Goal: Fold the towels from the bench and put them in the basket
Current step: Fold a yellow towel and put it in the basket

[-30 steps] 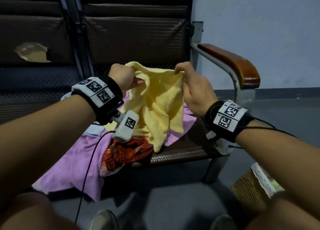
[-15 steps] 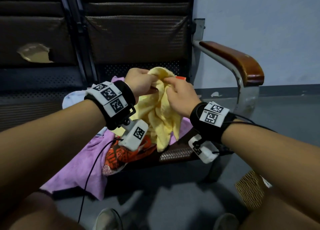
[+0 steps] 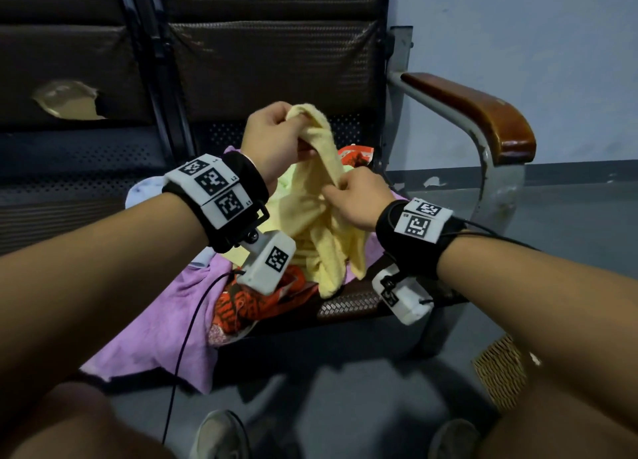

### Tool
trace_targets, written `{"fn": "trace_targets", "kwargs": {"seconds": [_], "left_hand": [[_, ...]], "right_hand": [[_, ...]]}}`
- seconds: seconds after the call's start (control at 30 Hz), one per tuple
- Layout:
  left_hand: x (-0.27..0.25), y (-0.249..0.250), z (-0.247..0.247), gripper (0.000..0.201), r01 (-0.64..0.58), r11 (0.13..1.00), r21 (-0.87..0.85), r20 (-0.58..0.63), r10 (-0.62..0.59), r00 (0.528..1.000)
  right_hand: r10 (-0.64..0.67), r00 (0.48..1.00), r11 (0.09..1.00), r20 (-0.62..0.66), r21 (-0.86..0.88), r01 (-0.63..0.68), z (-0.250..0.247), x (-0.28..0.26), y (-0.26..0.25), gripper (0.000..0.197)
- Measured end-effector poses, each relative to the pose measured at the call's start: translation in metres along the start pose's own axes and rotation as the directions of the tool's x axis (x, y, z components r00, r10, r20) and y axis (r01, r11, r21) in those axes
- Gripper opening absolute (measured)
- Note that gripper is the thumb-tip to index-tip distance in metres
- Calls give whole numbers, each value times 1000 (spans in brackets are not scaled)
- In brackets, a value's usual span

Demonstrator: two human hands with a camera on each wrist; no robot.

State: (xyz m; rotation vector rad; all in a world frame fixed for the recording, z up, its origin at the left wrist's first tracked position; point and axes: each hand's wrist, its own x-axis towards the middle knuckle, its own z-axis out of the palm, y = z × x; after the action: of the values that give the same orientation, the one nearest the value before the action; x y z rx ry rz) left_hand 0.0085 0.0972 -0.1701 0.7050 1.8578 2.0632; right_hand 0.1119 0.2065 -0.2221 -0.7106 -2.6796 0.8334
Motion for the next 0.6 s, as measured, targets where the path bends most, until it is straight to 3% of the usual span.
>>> {"fn": "trace_targets", "kwargs": {"seconds": [0.1, 0.2, 0.27, 0.4, 0.5, 0.6], "left_hand": [[4, -5, -8, 21, -27, 1000, -10, -50, 27, 998], [10, -15, -14, 22, -30, 999, 35, -107, 34, 994], [17, -19, -19, 22, -12, 999, 50, -154, 20, 988], [23, -24, -39, 28, -8, 993, 118, -154, 27, 988], [22, -28, -49, 39, 8, 978, 206, -134, 20, 991], [25, -28, -56, 43, 21, 954, 298, -111, 13, 994]], "right_hand": [[103, 992, 988, 69, -121, -94, -9, 4, 10, 43], [157, 986, 918, 49, -376, -127, -21, 7, 14, 42], [179, 983, 888, 44, -437, -142, -30, 9, 17, 32], [167, 981, 962, -97, -201, -184, -47, 14, 32, 22], [37, 963, 994, -267, -90, -63, -50, 13, 40, 32], [-58, 943, 998, -328, -8, 59, -52, 11, 38, 21]]}}
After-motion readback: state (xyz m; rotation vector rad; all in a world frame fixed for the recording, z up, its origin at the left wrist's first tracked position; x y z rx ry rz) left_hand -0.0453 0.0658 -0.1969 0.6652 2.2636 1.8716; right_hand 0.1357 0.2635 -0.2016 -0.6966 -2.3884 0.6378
